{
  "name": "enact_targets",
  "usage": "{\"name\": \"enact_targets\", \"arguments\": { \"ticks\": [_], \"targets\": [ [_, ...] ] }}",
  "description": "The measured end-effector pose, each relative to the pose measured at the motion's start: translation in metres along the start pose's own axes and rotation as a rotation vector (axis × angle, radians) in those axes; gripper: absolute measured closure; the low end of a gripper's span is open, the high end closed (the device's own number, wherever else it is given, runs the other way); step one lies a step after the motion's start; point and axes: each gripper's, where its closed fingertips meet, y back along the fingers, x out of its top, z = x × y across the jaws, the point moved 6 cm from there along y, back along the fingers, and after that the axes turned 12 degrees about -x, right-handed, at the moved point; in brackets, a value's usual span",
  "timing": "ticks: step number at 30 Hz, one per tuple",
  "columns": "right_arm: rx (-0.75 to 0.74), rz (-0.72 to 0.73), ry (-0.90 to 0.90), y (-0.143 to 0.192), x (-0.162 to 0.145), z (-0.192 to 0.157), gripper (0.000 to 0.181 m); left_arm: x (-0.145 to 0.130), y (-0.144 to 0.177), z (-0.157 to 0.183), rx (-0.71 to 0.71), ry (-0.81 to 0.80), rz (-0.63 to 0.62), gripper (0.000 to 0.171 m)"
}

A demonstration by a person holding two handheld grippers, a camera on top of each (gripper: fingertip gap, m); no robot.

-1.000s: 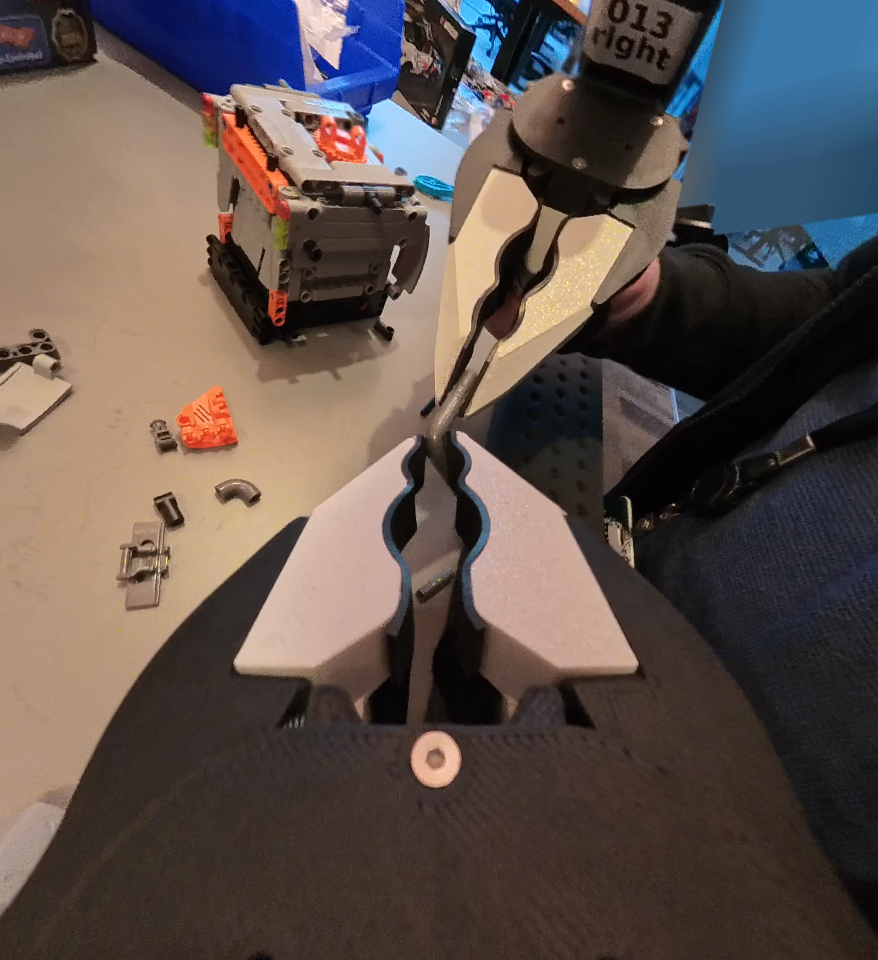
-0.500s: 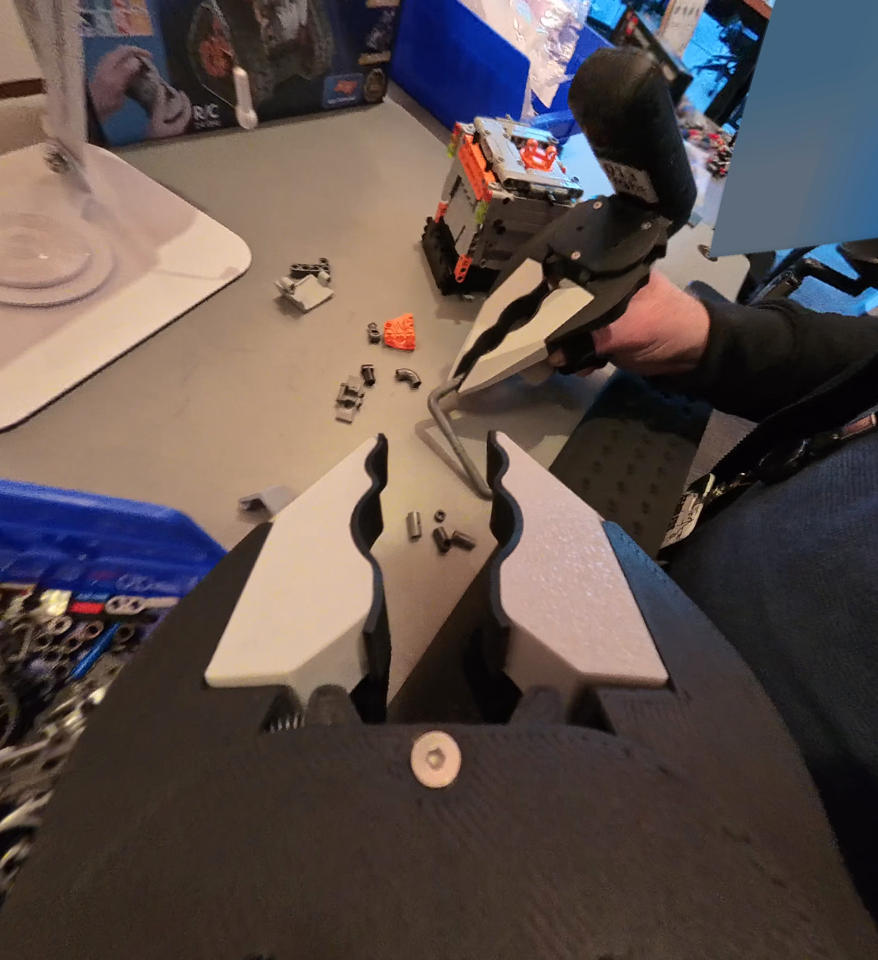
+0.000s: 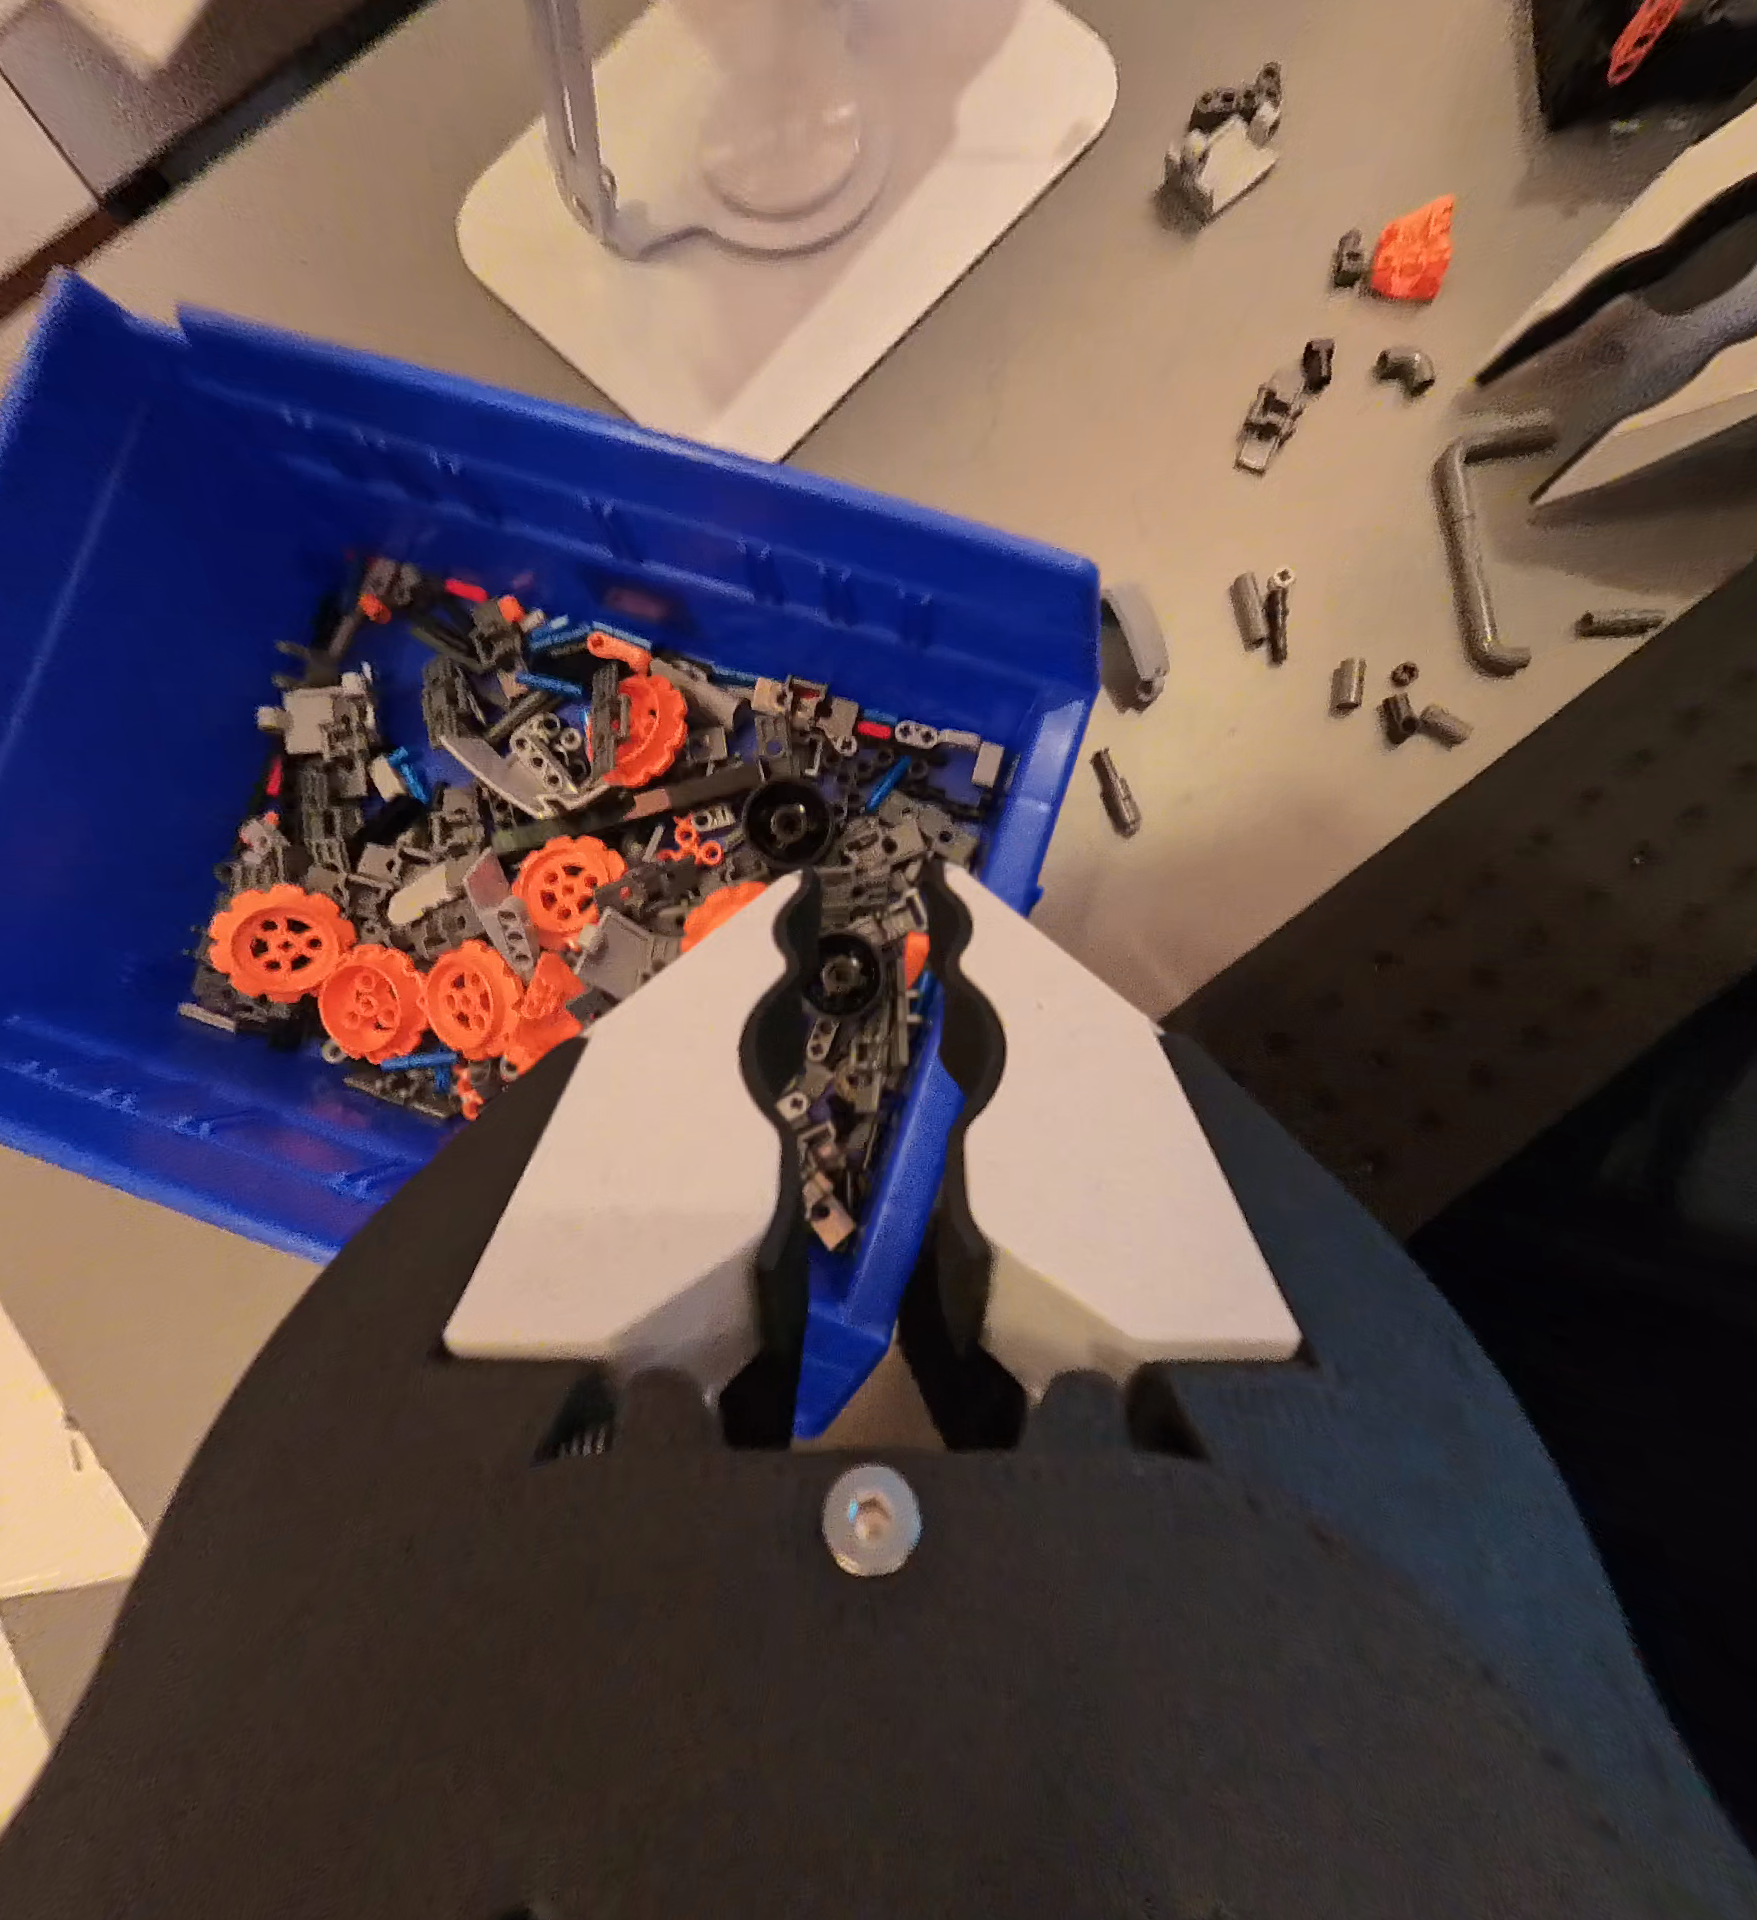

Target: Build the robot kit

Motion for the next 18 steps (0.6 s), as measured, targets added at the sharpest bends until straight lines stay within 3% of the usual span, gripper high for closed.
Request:
{"name": "enact_targets", "arguments": {
  "ticks": [3,8,11,15,18],
  "targets": [
    [-0.023,0.032,-0.02,0.001,0.001,-0.001,0.125,-0.009,-0.002,-0.014,-0.012,0.01,-0.088,0.155],
    [-0.068,0.054,-0.027,-0.001,-0.002,0.002,0.127,-0.026,-0.032,-0.029,-0.155,0.002,-0.231,0.148],
    [-0.093,0.07,-0.019,0.0,-0.002,0.003,0.129,-0.038,-0.049,-0.039,-0.172,-0.045,-0.36,0.149],
    [-0.119,0.067,-0.011,-0.002,-0.003,0.006,0.129,-0.027,-0.032,-0.066,-0.135,-0.071,-0.354,0.164],
    [-0.14,0.058,0.0,-0.003,-0.004,0.006,0.129,-0.032,-0.015,-0.094,-0.097,-0.04,-0.404,0.159]
  ]
}}
